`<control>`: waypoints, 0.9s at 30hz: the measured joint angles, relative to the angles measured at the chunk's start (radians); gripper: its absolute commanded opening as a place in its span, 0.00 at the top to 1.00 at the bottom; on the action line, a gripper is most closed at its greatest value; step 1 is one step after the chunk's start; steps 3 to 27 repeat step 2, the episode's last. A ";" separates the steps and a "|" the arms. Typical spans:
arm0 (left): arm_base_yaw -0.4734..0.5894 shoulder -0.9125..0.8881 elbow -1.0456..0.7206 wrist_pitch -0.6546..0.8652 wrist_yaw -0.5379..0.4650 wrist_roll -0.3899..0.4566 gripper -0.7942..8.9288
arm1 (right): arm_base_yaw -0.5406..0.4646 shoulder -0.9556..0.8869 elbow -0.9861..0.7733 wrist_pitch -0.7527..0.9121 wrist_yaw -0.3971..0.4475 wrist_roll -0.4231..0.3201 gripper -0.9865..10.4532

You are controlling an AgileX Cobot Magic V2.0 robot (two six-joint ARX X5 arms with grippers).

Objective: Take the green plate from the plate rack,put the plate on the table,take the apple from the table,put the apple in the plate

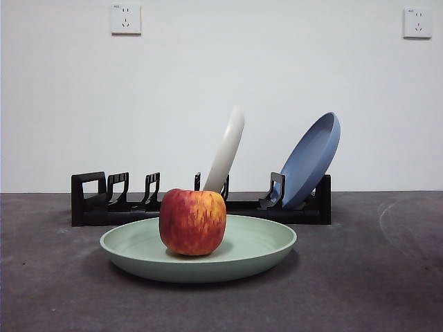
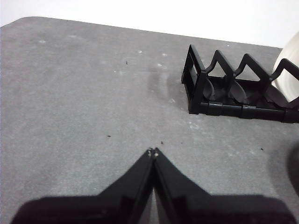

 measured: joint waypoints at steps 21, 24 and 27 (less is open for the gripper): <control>0.000 0.000 0.000 0.000 0.000 0.000 0.92 | 0.000 0.000 0.000 0.000 0.000 0.000 0.93; 0.000 0.000 0.000 0.000 0.000 0.000 0.92 | 0.000 0.000 0.000 0.000 0.000 0.000 0.93; 0.000 0.000 0.000 0.000 0.000 0.000 0.92 | 0.000 0.000 0.000 0.000 0.000 0.000 0.93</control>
